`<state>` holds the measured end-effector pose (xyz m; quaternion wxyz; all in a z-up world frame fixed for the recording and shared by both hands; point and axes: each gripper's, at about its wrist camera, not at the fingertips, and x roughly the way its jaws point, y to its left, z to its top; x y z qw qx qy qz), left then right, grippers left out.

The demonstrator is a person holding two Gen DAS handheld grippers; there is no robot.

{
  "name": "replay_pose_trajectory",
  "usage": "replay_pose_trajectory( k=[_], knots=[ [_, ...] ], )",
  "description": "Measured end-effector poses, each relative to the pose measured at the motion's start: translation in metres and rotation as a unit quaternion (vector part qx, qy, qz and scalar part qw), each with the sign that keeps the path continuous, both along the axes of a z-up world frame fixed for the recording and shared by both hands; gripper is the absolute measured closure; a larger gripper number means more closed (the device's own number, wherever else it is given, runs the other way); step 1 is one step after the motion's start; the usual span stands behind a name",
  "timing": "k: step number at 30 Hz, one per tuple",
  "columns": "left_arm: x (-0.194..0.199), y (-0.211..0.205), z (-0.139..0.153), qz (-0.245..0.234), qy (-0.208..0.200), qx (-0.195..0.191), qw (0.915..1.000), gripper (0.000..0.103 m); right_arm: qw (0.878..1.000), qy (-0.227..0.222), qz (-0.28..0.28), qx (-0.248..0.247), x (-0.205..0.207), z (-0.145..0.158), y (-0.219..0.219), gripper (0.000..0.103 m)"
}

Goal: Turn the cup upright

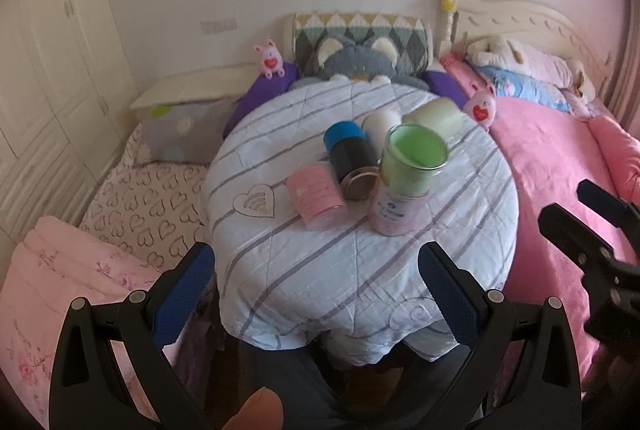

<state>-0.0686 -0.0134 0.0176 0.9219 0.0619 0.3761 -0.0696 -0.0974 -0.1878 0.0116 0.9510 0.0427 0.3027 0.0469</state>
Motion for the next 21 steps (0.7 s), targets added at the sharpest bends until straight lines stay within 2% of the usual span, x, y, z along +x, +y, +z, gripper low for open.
replay_pose_trajectory(
  k=[7, 21],
  knots=[
    [-0.050, 0.000, 0.017, 0.000, -0.038, 0.010, 0.9992, 0.000, 0.999, -0.039, -0.001, -0.008, -0.050, 0.022, 0.013, 0.020],
    [-0.073, 0.003, 0.026, 0.012, -0.062, 0.007, 0.9980, 0.000, 0.998, -0.055, 0.005, -0.001, -0.066, 0.026, 0.012, 0.020]
  ],
)
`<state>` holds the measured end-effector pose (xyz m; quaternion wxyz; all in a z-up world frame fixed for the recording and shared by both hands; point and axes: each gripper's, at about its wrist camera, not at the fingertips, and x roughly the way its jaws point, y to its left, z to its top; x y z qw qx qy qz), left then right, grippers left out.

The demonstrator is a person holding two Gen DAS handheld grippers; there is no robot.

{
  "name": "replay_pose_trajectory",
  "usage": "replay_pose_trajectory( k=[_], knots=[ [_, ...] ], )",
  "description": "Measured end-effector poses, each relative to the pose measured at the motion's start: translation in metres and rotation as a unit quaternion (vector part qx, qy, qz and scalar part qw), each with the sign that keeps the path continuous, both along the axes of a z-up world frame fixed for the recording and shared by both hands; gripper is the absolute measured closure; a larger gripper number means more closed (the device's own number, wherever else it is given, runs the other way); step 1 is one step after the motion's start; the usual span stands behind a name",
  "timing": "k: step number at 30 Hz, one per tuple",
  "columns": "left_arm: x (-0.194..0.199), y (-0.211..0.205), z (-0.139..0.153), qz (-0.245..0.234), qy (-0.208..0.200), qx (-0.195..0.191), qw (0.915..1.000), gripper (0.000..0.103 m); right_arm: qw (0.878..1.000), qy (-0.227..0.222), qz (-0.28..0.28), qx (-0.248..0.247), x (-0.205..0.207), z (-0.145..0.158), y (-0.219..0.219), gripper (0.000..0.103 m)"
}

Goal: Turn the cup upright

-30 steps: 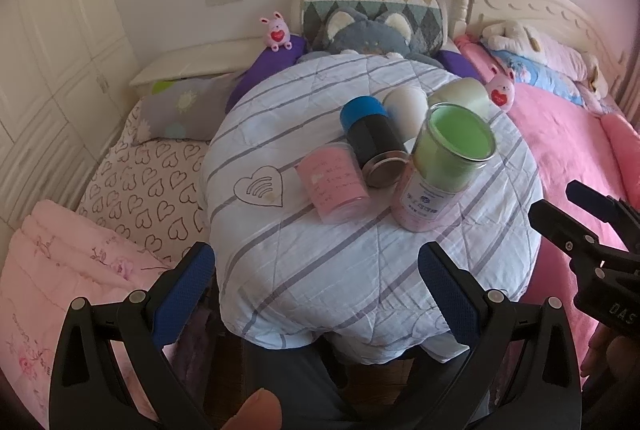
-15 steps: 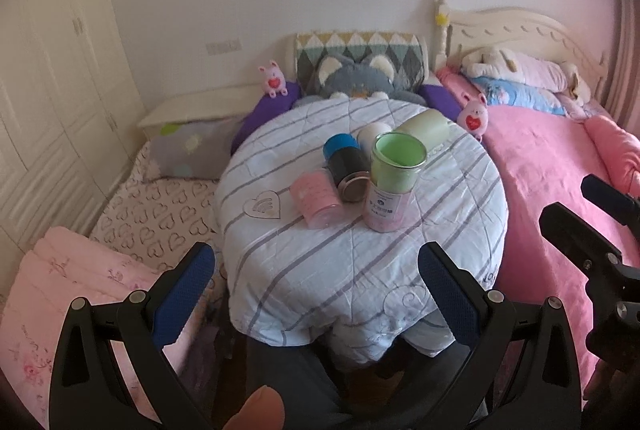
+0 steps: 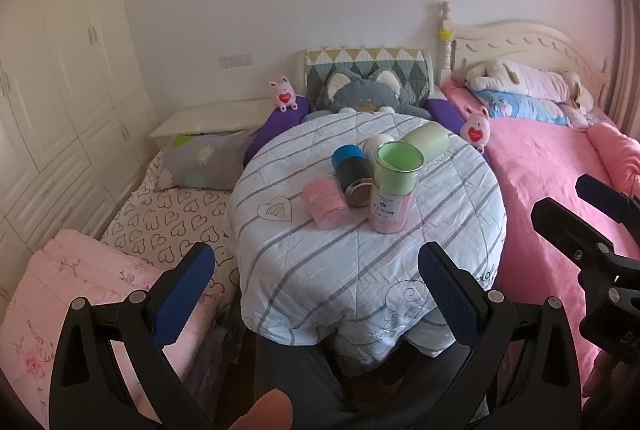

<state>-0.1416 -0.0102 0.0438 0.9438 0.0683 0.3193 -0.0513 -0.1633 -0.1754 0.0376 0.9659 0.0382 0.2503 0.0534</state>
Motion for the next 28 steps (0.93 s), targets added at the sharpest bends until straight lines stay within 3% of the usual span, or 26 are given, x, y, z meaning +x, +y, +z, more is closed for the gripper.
replay_pose_trajectory(
  k=[28],
  knots=[
    [0.011, 0.005, -0.002, 0.006, 0.008, -0.003, 0.9999, 0.000, 1.000, 0.014, 0.008, 0.005, 0.015, -0.003, -0.003, 0.020]
  ],
)
